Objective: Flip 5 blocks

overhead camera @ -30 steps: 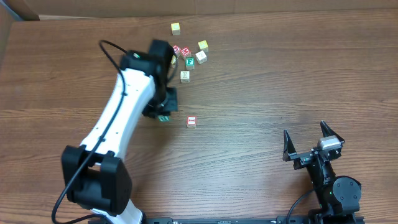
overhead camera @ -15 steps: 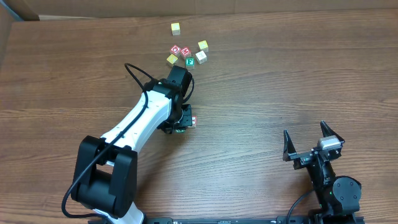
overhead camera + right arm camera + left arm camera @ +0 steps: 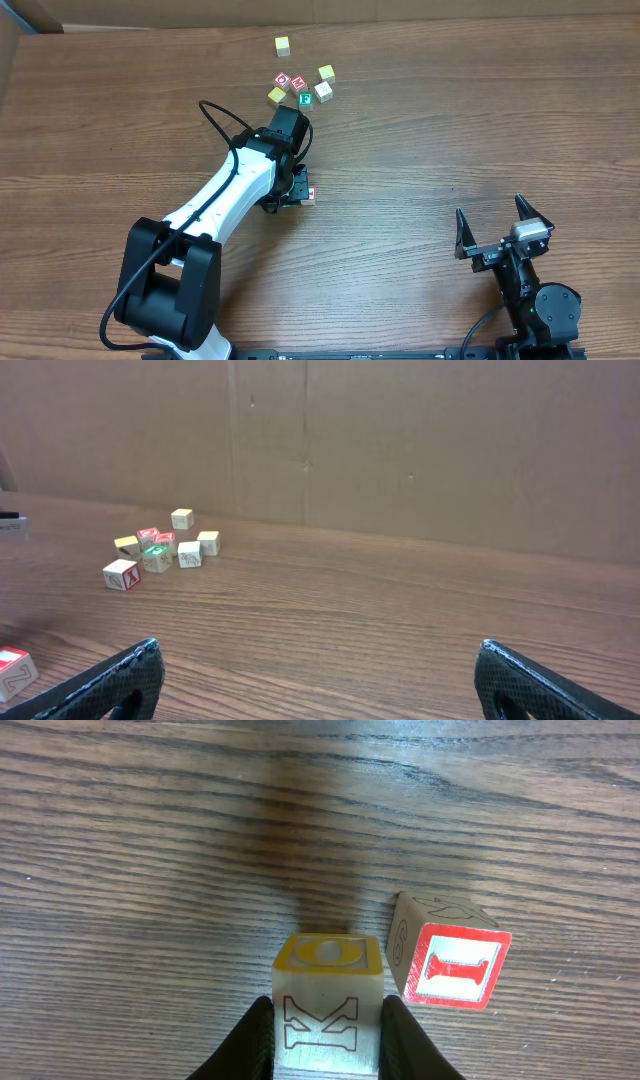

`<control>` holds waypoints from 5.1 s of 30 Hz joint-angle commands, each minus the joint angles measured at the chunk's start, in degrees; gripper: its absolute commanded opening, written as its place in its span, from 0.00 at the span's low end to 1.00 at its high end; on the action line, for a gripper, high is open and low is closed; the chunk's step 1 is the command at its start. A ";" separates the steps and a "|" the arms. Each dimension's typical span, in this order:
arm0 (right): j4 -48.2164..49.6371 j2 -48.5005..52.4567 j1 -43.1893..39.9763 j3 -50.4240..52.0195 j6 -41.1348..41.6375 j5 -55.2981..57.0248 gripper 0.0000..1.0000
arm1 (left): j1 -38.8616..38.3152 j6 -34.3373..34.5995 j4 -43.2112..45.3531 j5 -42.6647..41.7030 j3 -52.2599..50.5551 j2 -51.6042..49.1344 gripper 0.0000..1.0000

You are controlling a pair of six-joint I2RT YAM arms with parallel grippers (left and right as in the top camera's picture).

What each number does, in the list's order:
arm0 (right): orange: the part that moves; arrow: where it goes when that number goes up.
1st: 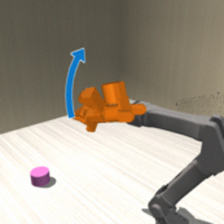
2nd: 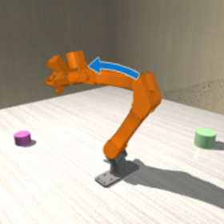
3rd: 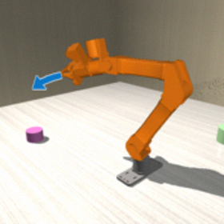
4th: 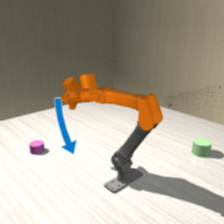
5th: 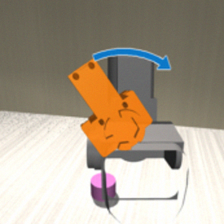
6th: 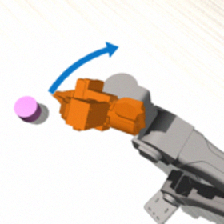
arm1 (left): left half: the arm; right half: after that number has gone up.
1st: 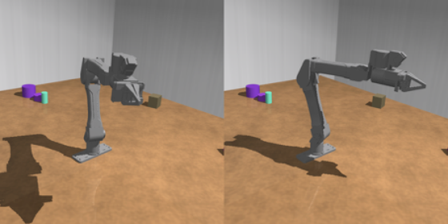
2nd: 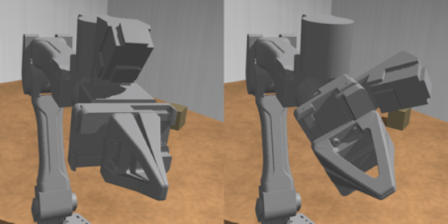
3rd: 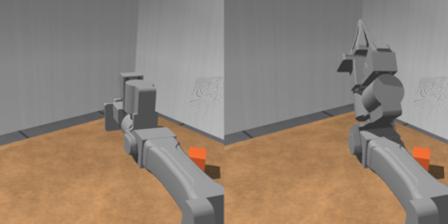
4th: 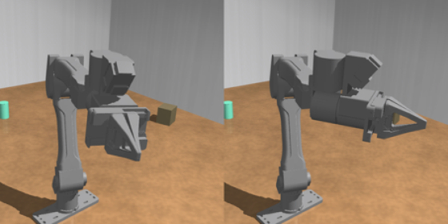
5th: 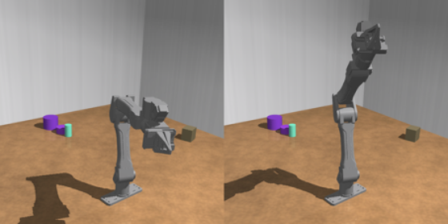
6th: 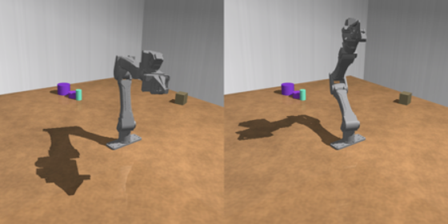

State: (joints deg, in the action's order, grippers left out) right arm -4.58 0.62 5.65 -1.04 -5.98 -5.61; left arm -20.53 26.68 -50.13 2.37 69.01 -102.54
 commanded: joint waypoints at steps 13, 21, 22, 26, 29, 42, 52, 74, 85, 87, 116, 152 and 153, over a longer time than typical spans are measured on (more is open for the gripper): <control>0.22 -0.39 -0.26 0.59 -0.04 -0.04 1.00 | -0.11 0.59 1.70 1.22 -1.51 -0.59 0.23; 0.22 -0.39 -0.26 0.59 -0.04 -0.04 1.00 | 0.00 0.57 2.03 1.20 -1.42 -0.59 0.42; 0.22 -0.39 -0.26 0.59 -0.04 -0.04 1.00 | 0.04 0.55 2.03 1.20 -1.33 -0.59 0.43; 0.22 -0.39 -0.26 0.59 -0.04 -0.04 1.00 | 0.48 0.26 1.75 1.18 0.07 -0.57 0.40; 0.22 -0.39 -0.26 0.59 -0.07 -0.04 1.00 | 1.38 0.15 -0.68 0.98 3.10 -0.52 0.38; 0.22 -0.39 -0.26 0.59 -0.07 -0.07 1.00 | -0.68 0.68 -12.66 0.13 2.71 -0.61 0.04; 0.22 -0.39 -0.26 0.59 -0.04 -0.04 1.00 | -1.36 0.83 -3.65 0.26 -5.73 -0.63 0.04; 0.22 -0.39 -0.26 0.59 -0.07 -0.04 1.00 | -1.31 2.14 1.81 -2.38 -6.29 -0.63 0.04; 0.22 -0.39 -0.26 0.59 -0.07 -0.04 1.00 | -1.25 3.82 2.86 -1.75 -6.29 -0.63 0.04; 0.22 -0.39 -0.26 0.59 -0.04 -0.04 1.00 | -1.25 4.48 3.19 -1.79 -6.29 -0.63 0.04; 0.22 -0.39 -0.26 0.59 -0.07 -0.04 1.00 | -1.33 5.40 3.91 -13.88 -3.08 1.20 0.04; 0.22 -0.39 -0.26 0.59 -0.04 -0.07 1.00 | -14.32 0.48 24.94 14.47 -3.08 -6.84 0.04; 0.22 -0.39 -0.26 0.59 -0.07 -0.04 1.00 | -14.32 0.13 24.74 15.04 -2.95 -6.82 0.04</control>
State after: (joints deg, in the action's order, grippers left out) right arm -4.58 0.62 5.65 -1.04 -6.00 -5.58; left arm -35.16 29.10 -25.23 13.74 64.99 -108.84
